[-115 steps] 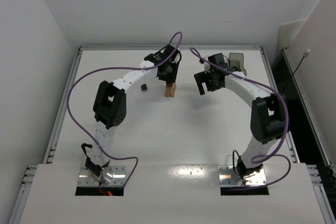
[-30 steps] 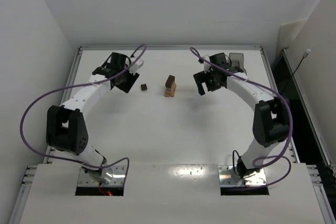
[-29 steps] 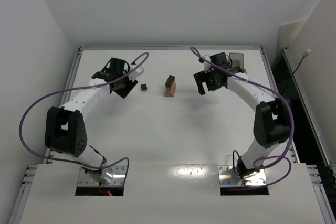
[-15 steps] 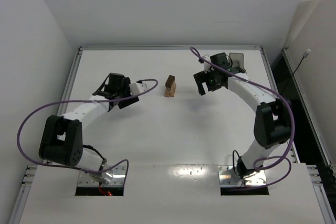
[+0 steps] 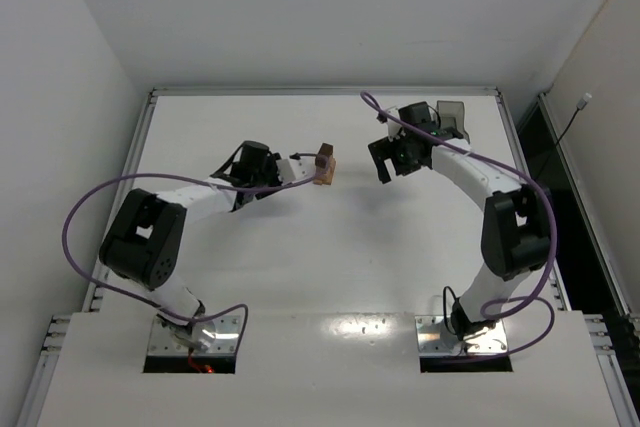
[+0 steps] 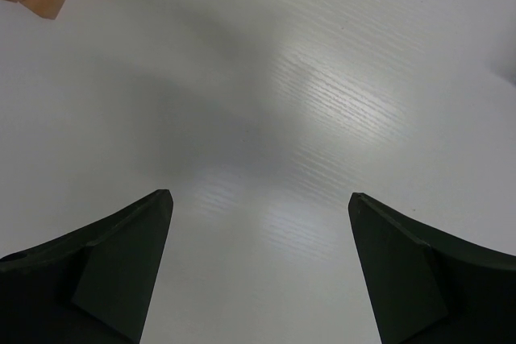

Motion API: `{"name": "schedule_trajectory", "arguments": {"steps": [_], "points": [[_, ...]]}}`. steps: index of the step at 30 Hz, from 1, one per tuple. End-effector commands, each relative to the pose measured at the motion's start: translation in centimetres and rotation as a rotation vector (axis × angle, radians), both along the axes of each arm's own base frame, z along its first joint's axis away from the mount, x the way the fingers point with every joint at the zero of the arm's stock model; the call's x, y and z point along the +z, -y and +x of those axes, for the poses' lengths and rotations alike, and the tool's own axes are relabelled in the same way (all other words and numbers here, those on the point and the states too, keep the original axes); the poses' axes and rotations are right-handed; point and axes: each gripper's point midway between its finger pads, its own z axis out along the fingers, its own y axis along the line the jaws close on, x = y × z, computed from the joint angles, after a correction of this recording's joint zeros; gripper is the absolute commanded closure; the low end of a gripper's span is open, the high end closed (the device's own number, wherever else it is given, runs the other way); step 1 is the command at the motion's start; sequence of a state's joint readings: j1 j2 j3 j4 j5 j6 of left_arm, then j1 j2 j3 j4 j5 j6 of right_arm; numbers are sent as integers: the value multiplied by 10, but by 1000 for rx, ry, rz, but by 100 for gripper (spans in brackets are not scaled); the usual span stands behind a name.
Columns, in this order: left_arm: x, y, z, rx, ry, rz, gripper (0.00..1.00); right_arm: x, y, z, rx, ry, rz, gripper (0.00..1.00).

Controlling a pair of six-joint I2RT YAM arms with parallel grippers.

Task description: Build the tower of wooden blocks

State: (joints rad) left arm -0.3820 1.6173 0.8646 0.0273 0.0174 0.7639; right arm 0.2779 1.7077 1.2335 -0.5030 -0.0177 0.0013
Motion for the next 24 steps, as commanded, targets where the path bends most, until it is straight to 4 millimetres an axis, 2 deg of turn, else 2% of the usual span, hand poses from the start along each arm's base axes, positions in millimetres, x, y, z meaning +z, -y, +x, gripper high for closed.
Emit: {"name": "schedule_trajectory", "arguments": {"steps": [1, 4, 5, 8, 10, 11, 16, 18, 24], "points": [[19, 19, 28, 3, 66, -48, 63, 4, -1, 8, 0, 28, 2, 12], [16, 26, 35, 0, 34, -43, 64, 4, -1, 8, 0, 28, 2, 12], [8, 26, 34, 0, 18, -36, 64, 4, -1, 8, 0, 28, 2, 12], [10, 28, 39, 0, 23, -38, 64, 1, 1, 9, -6, 21, -8, 12], [1, 29, 41, 1, -6, -26, 64, 1, 1, 9, -6, 22, -8, 12], [5, 31, 44, 7, 2, -37, 64, 4, 0, 11, -6, 30, -5, 12], [-8, 32, 43, 0, -31, -29, 64, -3, 0, 11, -6, 13, -10, 12], [-4, 33, 46, 0, -23, -33, 64, -3, 0, 11, -6, 13, -10, 12], [-13, 34, 48, -6, -41, -17, 64, -4, 0, 13, -6, 13, -10, 12]]}}
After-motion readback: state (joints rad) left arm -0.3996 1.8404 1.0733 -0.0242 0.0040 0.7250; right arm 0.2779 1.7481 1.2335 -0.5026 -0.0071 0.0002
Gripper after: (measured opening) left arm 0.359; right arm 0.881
